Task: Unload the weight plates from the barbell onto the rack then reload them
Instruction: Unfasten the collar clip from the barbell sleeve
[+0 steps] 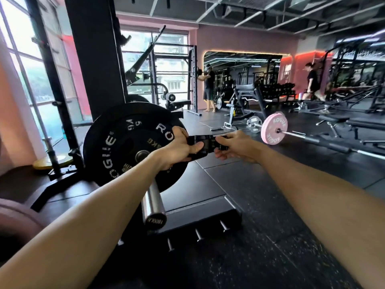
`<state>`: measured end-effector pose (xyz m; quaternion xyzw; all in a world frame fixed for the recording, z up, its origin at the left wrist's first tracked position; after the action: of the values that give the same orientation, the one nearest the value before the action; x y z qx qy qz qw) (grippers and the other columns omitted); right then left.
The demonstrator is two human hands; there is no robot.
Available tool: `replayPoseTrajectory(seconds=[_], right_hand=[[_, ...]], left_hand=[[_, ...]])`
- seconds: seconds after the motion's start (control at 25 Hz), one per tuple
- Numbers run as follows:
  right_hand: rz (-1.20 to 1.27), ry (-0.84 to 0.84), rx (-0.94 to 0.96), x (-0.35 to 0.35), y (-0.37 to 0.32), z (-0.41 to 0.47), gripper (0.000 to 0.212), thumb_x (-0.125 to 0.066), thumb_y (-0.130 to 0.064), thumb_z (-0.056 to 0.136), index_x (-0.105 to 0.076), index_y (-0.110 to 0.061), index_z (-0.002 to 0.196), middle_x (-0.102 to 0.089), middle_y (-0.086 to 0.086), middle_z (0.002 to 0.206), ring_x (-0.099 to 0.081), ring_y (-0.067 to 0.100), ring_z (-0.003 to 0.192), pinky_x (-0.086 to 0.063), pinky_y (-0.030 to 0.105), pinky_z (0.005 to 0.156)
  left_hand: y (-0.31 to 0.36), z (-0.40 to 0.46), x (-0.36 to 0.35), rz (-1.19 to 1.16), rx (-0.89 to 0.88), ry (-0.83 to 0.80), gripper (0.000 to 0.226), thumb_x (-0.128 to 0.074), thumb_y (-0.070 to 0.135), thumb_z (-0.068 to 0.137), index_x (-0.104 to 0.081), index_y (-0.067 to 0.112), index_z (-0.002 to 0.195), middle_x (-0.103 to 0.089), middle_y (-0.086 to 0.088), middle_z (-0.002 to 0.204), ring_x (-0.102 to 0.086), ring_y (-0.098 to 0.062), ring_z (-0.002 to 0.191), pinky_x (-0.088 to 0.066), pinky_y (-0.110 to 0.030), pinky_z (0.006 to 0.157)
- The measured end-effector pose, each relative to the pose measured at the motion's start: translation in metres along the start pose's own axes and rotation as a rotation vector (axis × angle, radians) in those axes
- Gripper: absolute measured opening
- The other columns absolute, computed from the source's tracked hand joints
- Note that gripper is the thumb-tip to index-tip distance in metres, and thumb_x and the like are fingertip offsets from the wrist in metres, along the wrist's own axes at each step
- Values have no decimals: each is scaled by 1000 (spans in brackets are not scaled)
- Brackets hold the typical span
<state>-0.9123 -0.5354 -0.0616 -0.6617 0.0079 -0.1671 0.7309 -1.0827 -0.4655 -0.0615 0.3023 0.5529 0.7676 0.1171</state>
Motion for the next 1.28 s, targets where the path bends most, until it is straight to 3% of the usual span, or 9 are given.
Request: replayPoseTrajectory(seconds=[0.16, 0.24, 0.48, 0.64, 0.76, 0.84, 0.96, 1.12, 1.28], right_hand=[[76, 91, 50, 24, 10, 65, 10, -56, -8, 97, -58, 1, 99, -67, 19, 88, -70, 19, 61, -61, 26, 61], [80, 129, 66, 34, 17, 102, 12, -55, -7, 97, -57, 2, 104, -66, 16, 89, -70, 16, 60, -60, 25, 61], [55, 207, 74, 61, 45, 218, 8, -57, -8, 96, -59, -11, 88, -66, 6, 90, -68, 18, 74, -60, 26, 66], [-18, 278, 42, 78, 81, 288, 13, -60, -8, 94, -58, -14, 83, -66, 8, 88, -65, 17, 70, -58, 26, 63], [-156, 344, 16, 91, 106, 323, 8, -63, -14, 93, -61, -13, 86, -69, 15, 97, -68, 27, 83, -58, 43, 82], [-275, 370, 0, 96, 119, 343, 8, -64, -20, 93, -65, -12, 95, -71, 14, 101, -68, 28, 94, -55, 44, 89], [-364, 380, -15, 96, 133, 364, 9, -65, -24, 92, -66, -16, 96, -68, 7, 93, -65, 24, 88, -52, 34, 77], [-376, 366, -80, 95, 162, 386, 8, -63, -23, 93, -63, -15, 91, -65, 8, 91, -60, 22, 85, -49, 35, 77], [-381, 381, -77, 95, 173, 401, 16, -61, -25, 94, -66, -10, 99, -70, 12, 102, -62, 23, 86, -52, 37, 83]], left_hand=[[-9, 67, 6, 275, -108, 21, 40, -60, 14, 98, -20, 17, 105, -43, -2, 84, -47, -10, 67, -44, -15, 52], [-15, 105, 10, 303, -127, 59, 36, -57, 12, 99, -22, 17, 106, -47, -3, 81, -47, -11, 61, -43, -17, 46], [-41, 220, 5, 429, -160, 245, 27, -61, 5, 94, -41, 19, 105, -52, 1, 85, -48, -13, 69, -35, -20, 52], [-76, 291, -7, 436, -73, 283, 21, -66, 4, 91, -55, 16, 104, -56, -7, 97, -50, -18, 75, -37, -25, 55], [-98, 330, -19, 464, -48, 249, 21, -64, 1, 90, -55, 15, 105, -58, -12, 107, -52, -24, 80, -38, -28, 58], [-113, 352, -24, 482, -44, 246, 21, -62, 0, 90, -54, 14, 103, -61, -17, 107, -52, -28, 81, -41, -30, 64], [-133, 371, -30, 484, 13, 275, 20, -56, 0, 92, -52, 18, 101, -61, -18, 105, -59, -35, 84, -45, -34, 67], [-157, 391, -36, 573, 38, 305, 23, -55, 2, 92, -55, 18, 109, -62, -16, 102, -57, -34, 88, -47, -37, 73], [-168, 405, -33, 610, 54, 300, 26, -53, 6, 95, -52, 21, 116, -60, -15, 102, -55, -32, 85, -49, -40, 74]])
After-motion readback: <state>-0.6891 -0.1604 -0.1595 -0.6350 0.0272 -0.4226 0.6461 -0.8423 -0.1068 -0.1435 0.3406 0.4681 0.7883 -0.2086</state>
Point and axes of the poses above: each hand's wrist, its own z-axis towards the middle knuckle, its own x-axis out of the back of the hand, y = z × x, the point moved 4 cm from there along z, towards the middle knuckle
